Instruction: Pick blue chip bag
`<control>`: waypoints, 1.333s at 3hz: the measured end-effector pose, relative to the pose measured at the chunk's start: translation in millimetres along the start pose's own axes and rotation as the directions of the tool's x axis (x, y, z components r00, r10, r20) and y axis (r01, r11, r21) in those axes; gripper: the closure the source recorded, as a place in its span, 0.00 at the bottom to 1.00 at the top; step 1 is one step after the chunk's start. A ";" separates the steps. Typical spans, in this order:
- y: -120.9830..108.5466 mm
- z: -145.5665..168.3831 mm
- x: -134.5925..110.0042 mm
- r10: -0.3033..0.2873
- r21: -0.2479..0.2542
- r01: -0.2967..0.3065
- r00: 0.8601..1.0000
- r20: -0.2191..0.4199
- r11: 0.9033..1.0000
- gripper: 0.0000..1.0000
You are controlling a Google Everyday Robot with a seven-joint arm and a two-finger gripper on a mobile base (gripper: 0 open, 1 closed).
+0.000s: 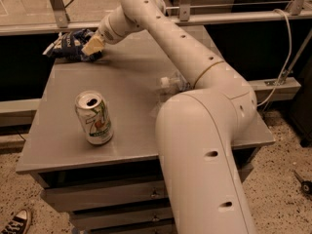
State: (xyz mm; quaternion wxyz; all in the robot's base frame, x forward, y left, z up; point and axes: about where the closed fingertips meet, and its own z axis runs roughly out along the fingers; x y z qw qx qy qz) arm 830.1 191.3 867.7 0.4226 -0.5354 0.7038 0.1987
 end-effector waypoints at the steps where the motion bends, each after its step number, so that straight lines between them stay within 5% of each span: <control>1: -3.0 -20.5 0.4 -0.035 0.037 0.036 0.999 -0.019 0.999 0.76; 2: -0.9 -52.9 -9.1 -0.074 0.081 0.075 0.997 -0.014 0.994 0.98; 3: 20.1 -150.8 -21.1 -0.110 0.174 0.101 0.993 0.044 0.979 1.00; 4: 20.2 -157.1 -18.6 -0.109 0.179 0.099 0.993 0.043 0.979 1.00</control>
Offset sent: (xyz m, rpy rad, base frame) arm -0.0468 -0.0639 0.0809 -0.0543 -0.1907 -0.0525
